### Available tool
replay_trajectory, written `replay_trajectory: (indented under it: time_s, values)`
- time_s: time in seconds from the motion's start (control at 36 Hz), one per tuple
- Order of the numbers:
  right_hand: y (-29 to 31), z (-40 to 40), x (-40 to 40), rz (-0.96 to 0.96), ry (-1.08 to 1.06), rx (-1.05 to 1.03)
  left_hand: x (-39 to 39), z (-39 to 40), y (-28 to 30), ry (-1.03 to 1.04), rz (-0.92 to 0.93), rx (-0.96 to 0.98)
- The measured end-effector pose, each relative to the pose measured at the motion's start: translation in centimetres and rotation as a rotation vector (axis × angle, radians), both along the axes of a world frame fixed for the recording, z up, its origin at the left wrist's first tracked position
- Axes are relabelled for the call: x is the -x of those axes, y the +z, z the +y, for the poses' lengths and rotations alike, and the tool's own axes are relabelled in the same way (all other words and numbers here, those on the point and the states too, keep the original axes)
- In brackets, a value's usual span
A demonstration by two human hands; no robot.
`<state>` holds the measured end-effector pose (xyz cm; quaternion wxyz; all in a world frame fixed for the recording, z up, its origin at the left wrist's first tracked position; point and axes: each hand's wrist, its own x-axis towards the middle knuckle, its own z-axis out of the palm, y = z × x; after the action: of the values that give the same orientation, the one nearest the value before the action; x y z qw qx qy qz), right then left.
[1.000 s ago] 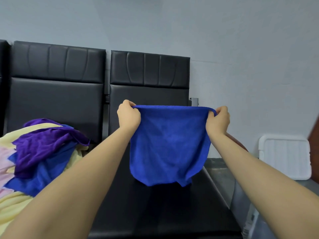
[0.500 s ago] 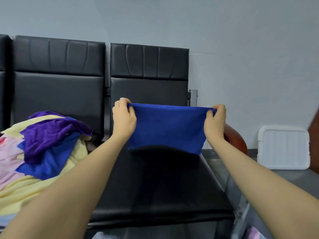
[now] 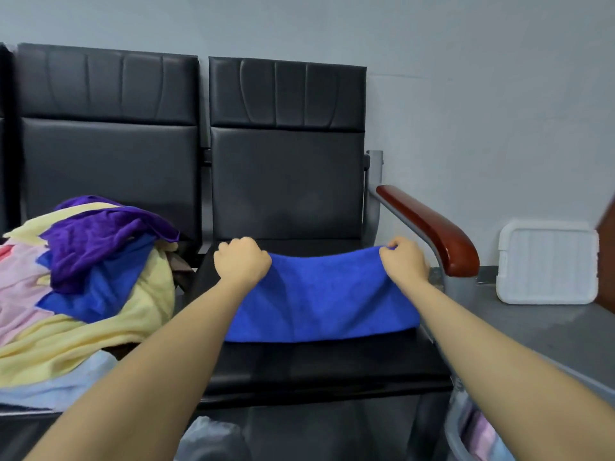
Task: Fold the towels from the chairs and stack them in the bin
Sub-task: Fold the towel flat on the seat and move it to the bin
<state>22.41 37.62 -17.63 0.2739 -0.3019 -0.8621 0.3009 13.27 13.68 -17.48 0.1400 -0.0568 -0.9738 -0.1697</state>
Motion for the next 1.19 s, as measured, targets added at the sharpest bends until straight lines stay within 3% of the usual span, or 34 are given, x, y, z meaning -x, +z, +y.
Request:
replay_trajectory:
  time_s: [0.14,0.25,0.44,0.61,0.78,0.94,1.19]
  values:
    - [-3.3,0.6,1.2,-0.189,0.020,0.084,0.7,1.1,-2.9,-0.021,-0.219,0.078]
    - [-5.4,1.2,1.8,-0.259,0.034,0.106,1.4,1.2,-4.9,-0.033,-0.289,0.103]
    - [-8.0,1.8,3.1,-0.410,0.038,-0.118,2.9,1.1,-7.6,-0.065,-0.305,0.172]
    - [-9.0,1.8,3.9,-0.316,-0.001,-0.317,3.9,1.0,-9.0,-0.037,-0.172,0.170]
    - [-8.2,1.3,5.2,-0.214,-0.066,-0.335,4.8,1.0,-8.2,0.026,-0.103,0.092]
    - [-8.7,0.3,5.5,-0.320,0.106,-0.343,4.1,1.6,-8.0,0.074,-0.274,0.051]
    - [-9.8,-2.8,5.2,-0.336,0.660,-0.337,1.4,0.7,-8.9,0.239,-0.365,0.132]
